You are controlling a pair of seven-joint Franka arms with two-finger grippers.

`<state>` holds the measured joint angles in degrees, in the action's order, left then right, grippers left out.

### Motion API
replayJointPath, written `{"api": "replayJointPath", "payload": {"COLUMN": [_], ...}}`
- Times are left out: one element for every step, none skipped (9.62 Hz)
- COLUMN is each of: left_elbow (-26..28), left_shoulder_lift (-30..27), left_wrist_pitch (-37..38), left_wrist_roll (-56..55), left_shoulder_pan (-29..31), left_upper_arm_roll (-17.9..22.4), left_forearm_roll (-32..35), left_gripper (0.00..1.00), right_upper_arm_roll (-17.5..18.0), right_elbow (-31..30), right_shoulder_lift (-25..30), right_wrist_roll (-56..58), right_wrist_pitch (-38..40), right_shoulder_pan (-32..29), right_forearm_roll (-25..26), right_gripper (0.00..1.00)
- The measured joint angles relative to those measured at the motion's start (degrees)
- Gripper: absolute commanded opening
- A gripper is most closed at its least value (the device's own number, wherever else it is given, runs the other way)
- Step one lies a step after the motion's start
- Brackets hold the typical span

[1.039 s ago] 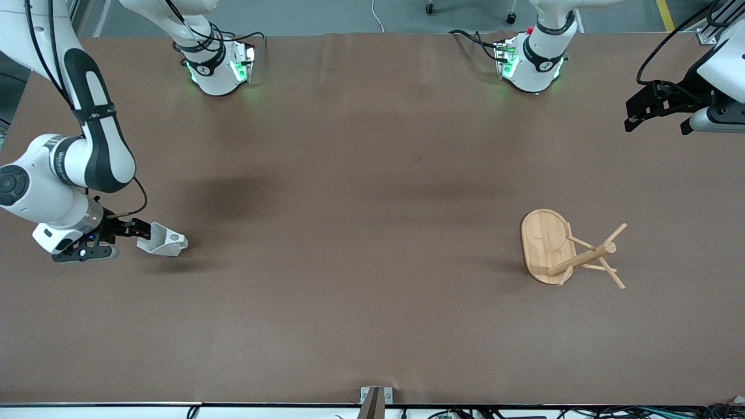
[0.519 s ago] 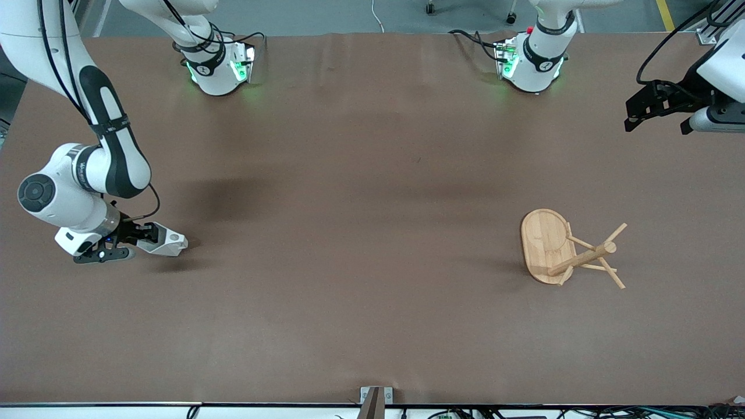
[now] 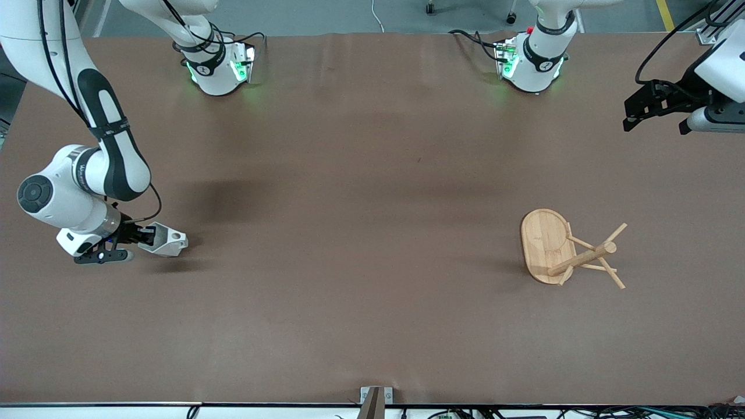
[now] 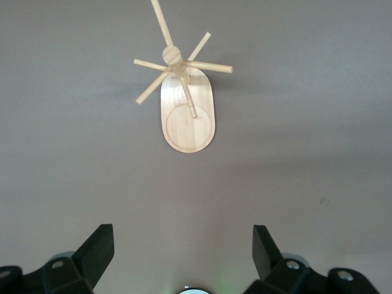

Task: Hang cup on rack
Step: 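Close the right gripper on the white cup's rim, then lift the cup with the right gripper while the left gripper approaches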

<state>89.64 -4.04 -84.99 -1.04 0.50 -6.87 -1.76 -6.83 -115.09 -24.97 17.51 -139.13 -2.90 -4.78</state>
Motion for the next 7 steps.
{"api": "replayJointPath", "payload": {"left_elbow": [0.0,0.0,0.0,-0.1,-0.3,-0.5,-0.5], "left_shoulder_lift": [0.6,1.6,2.7,3.4,3.6,3.5,3.6], "left_wrist_pitch": [0.1,0.1,0.1,0.1,0.0,-0.8,-3.2], "left_wrist_roll": [0.0,0.2,0.2,0.2,0.2,1.1,2.5], "left_shoulder_pan": [-0.7,-2.0,-4.4,-7.2,-9.2,-10.7,-12.4], "left_upper_arm_roll": [-0.1,-0.3,-0.5,-0.8,-1.0,-1.4,-2.3], "left_forearm_roll": [-1.6,-2.7,-3.0,-4.4,-7.3,-10.1,-11.5], "left_gripper": [1.0,1.0,1.0,1.0,1.0,1.0,1.0], "right_upper_arm_roll": [0.0,0.3,1.0,1.5,1.9,2.6,4.0], "right_elbow": [2.5,6.3,10.8,15.4,18.6,19.9,19.9], "right_shoulder_lift": [0.2,1.0,2.1,3.0,3.6,3.8,3.6], "right_wrist_roll": [0.0,0.0,0.0,0.0,-0.1,-0.1,-0.1], "right_wrist_pitch": [4.6,11.6,19.9,28.9,36.8,42.2,44.7], "right_shoulder_pan": [0.0,0.2,0.8,2.1,3.3,4.1,4.7], "right_forearm_roll": [-0.1,-0.3,-1.2,-5.2,-12.5,-21.5,-29.3], "right_gripper": [0.01,0.01,0.01,0.01,0.01,0.01,0.01]}}
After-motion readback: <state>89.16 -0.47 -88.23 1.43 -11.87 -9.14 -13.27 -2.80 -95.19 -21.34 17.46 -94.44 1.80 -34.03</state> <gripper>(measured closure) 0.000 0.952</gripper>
